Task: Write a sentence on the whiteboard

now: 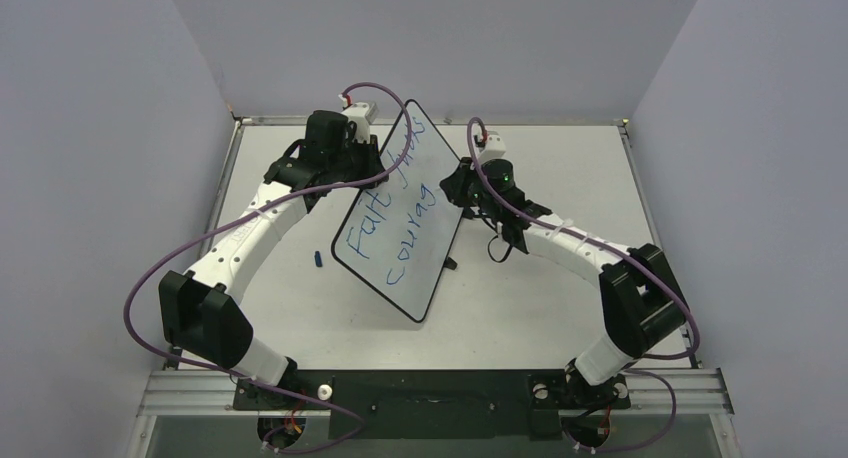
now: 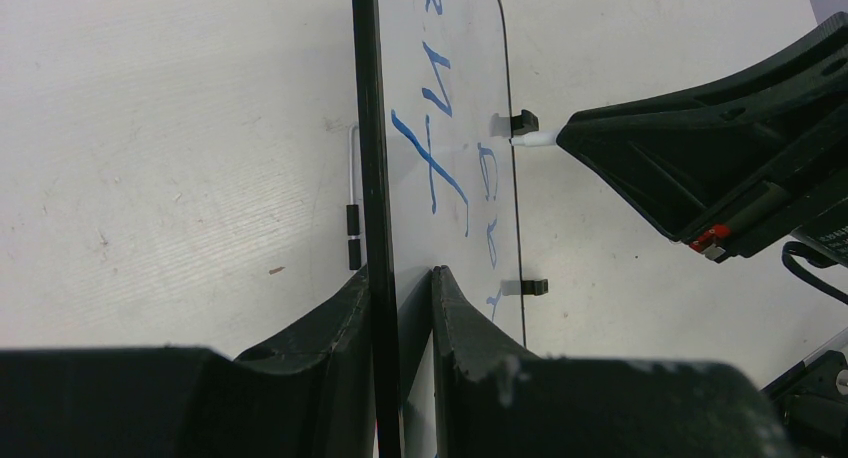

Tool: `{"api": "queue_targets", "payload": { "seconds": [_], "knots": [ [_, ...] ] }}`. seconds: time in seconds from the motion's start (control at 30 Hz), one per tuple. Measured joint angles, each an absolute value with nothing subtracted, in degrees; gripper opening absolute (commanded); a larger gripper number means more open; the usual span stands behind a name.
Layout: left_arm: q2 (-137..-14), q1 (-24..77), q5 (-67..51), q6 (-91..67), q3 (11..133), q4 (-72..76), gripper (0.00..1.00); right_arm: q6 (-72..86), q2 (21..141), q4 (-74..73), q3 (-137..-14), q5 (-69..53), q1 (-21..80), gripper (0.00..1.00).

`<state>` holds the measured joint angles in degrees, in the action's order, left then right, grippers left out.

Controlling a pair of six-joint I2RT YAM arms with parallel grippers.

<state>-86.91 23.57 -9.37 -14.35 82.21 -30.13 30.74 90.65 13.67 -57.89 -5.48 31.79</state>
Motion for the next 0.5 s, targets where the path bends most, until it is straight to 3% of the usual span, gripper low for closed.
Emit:
{"api": "queue_targets", "payload": {
  "seconds": [0.5],
  "knots": [
    [-86.9,23.6,-9.4,-14.3,82.2,-30.1,0.00,31.4,93.9,14.5,-61.6,-6.5,31.4,0.00]
  ]
}}
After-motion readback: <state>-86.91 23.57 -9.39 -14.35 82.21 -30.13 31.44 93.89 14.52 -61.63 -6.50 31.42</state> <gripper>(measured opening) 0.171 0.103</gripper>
